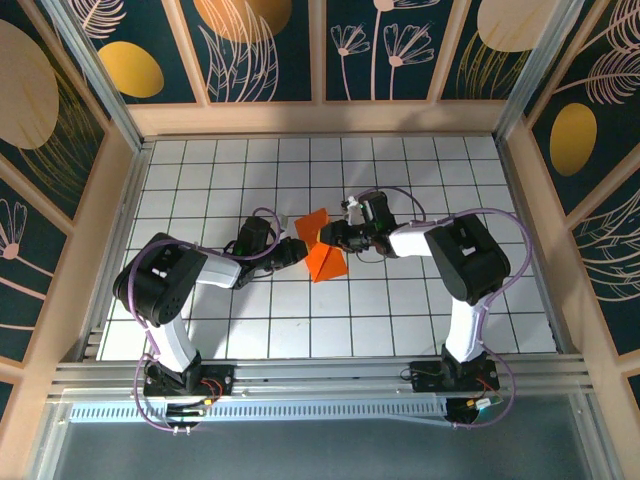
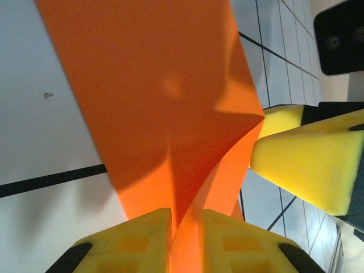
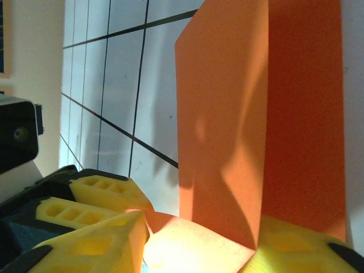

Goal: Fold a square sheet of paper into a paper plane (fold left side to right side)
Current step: Turn over the paper at the center of the table.

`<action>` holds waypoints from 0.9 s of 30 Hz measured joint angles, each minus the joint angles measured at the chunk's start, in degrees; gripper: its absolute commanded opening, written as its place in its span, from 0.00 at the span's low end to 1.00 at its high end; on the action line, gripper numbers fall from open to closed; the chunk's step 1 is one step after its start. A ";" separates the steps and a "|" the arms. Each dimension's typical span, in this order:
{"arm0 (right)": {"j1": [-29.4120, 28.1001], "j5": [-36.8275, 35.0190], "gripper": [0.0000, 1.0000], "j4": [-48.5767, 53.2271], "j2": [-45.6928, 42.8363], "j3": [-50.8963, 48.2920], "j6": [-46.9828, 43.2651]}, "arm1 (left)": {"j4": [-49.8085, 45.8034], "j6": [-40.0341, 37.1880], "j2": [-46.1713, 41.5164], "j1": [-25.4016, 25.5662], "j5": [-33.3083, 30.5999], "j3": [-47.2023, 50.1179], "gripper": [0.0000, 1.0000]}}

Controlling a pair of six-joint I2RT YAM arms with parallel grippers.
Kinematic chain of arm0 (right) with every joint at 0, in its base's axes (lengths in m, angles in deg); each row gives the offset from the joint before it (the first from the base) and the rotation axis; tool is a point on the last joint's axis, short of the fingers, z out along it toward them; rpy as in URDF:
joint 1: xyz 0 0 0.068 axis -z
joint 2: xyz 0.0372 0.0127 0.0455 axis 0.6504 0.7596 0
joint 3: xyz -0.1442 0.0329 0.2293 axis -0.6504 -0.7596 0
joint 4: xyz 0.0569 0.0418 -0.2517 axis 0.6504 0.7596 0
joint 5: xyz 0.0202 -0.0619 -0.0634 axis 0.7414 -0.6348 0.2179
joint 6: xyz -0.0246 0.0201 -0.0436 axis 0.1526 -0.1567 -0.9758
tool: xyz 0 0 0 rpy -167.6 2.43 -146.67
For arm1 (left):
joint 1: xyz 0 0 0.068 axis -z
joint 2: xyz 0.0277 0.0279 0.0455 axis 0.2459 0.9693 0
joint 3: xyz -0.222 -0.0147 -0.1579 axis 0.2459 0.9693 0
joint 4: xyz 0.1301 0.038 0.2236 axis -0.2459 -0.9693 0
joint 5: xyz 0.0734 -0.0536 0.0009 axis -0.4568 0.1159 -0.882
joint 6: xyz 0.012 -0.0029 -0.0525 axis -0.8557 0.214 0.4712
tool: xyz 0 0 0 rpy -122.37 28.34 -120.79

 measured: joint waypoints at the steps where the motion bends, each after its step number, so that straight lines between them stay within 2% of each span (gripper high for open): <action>1: -0.07 -0.22 0.35 0.11 0.07 0.11 0.00 | -0.17 0.00 0.00 -0.02 -0.09 -0.02 0.21; 5: -0.17 -0.68 0.24 0.39 0.09 0.22 -0.33 | -1.09 0.02 0.04 0.00 -1.16 -0.02 0.25; 10: -0.17 -1.68 0.01 0.42 -0.04 0.22 -1.16 | -1.27 0.59 -1.84 0.00 -4.31 1.51 0.35; 16: 0.04 -3.21 0.00 0.35 -4.07 0.20 -1.40 | -2.29 0.94 -12.61 0.00 -9.18 3.65 0.49; 21: 1.88 -3.82 0.00 -2.23 -12.26 -0.81 -1.57 | -2.23 1.05 -23.50 -0.02 -12.33 4.92 0.80; 23: 3.17 -3.80 0.00 -4.66 -15.85 -1.84 -1.53 | -1.62 1.27 -27.28 -0.02 -12.79 5.64 0.88; 27: 5.92 -2.69 0.00 -10.86 -22.84 -4.55 -0.11 | 3.02 2.62 -31.54 -0.02 -11.87 7.39 0.94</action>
